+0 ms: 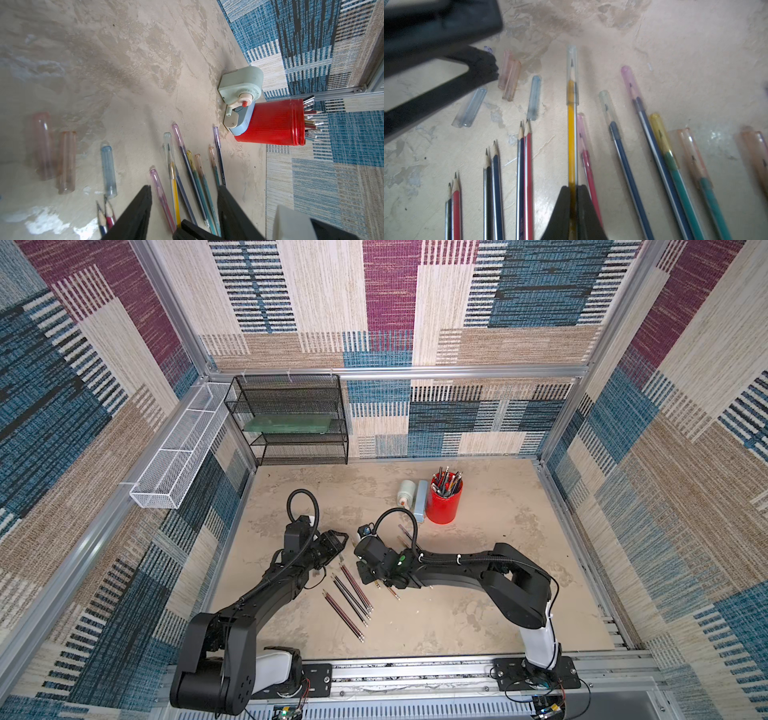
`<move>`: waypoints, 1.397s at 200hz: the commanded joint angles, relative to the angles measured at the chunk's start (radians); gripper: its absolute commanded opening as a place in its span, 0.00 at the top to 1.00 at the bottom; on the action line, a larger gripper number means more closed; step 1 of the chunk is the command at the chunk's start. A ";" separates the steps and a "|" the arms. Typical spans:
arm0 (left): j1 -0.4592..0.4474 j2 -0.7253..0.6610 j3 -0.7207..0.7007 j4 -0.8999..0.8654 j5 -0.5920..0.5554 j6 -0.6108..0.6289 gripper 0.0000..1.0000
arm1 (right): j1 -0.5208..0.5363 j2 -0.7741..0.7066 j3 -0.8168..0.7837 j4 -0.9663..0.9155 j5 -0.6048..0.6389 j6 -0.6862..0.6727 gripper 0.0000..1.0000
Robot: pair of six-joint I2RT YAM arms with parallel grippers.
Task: Remove the protective cover of the pencils
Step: Pick up the pencil from the center of the board, then remove the protective sleeve from the pencil.
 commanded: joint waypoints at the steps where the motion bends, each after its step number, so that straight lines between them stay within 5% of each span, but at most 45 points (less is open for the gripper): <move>1: 0.000 0.015 -0.006 0.063 0.037 -0.033 0.47 | -0.001 -0.008 0.008 0.033 -0.018 0.001 1.00; 139: 0.000 0.122 0.011 0.110 0.077 -0.049 0.63 | 0.018 -0.072 -0.044 0.095 -0.064 0.002 1.00; 279: 0.003 0.124 0.015 0.102 0.078 -0.046 0.96 | 0.042 -0.089 -0.082 0.129 -0.071 0.013 0.97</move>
